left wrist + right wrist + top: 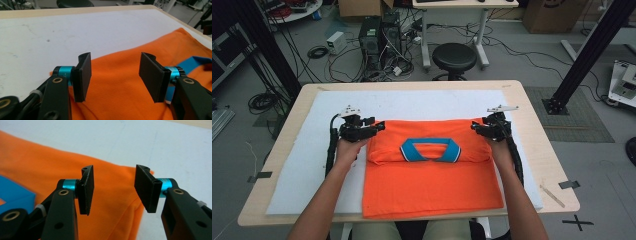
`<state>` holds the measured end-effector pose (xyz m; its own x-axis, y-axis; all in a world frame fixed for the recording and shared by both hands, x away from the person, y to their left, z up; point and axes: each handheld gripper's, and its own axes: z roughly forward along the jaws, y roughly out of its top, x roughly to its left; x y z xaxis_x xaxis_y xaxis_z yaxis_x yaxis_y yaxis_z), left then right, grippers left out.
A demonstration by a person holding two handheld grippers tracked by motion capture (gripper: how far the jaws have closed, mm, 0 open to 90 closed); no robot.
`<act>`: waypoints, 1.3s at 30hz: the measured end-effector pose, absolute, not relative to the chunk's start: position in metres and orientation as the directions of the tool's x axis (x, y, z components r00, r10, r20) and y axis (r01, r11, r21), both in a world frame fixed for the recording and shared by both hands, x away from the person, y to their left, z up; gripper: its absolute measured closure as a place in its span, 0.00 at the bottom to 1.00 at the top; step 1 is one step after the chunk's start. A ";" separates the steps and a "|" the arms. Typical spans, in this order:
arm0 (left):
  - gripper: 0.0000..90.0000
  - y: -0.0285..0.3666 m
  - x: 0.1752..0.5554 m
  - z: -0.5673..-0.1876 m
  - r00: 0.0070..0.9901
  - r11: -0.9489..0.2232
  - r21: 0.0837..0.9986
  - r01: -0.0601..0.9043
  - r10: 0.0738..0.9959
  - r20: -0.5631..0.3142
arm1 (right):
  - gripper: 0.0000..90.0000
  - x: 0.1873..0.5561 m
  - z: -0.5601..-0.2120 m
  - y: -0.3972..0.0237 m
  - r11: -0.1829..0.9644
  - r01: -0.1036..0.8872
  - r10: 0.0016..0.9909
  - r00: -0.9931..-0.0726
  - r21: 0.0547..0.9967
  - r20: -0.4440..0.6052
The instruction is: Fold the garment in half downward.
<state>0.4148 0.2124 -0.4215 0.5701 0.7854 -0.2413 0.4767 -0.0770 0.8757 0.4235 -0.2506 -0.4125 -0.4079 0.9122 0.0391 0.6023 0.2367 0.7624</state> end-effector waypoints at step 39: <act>0.93 0.145 0.338 -0.430 0.791 -0.291 0.865 0.407 0.587 -0.175 | 0.44 0.371 -0.415 -0.189 0.338 0.576 0.756 -0.637 0.745 0.149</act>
